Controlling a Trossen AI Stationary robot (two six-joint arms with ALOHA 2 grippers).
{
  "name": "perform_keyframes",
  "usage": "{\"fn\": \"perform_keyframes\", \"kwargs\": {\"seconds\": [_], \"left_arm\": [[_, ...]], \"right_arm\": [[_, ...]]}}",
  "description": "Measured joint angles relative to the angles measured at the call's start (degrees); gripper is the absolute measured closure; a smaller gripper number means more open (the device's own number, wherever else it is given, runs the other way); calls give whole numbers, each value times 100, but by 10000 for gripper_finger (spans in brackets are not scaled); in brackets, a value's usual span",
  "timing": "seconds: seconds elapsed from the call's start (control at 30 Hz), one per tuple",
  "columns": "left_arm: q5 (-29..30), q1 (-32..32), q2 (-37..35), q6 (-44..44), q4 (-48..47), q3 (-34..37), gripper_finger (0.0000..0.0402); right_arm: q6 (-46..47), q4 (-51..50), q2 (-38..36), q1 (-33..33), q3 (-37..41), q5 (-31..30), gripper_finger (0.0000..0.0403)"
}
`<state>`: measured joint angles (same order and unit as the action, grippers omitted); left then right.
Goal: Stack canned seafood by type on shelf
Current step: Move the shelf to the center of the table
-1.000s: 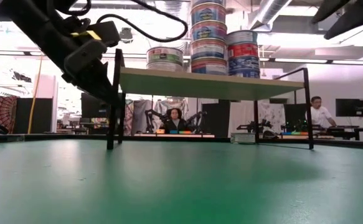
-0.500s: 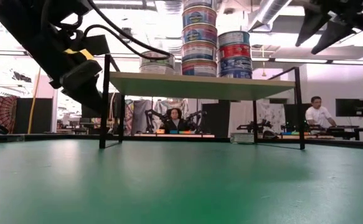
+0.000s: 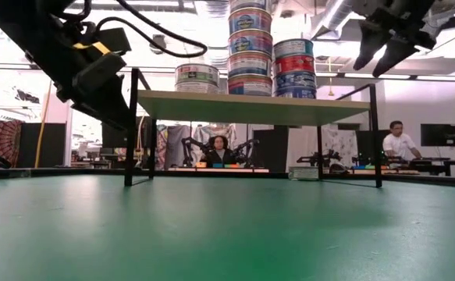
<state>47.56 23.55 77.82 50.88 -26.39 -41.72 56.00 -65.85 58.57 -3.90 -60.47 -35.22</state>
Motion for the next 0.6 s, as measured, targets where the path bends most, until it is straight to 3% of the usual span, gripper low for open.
{"fn": "perform_keyframes", "kwargs": {"seconds": [0.27, 0.6], "left_arm": [[-4, 355, -78, 568, -19, -1, 170], [181, 815, -676, 1005, -395, -10, 170]], "right_arm": [[-650, 575, 144, 762, 282, 947, 127], [-683, 827, 135, 771, 402, 1764, 127]]}}
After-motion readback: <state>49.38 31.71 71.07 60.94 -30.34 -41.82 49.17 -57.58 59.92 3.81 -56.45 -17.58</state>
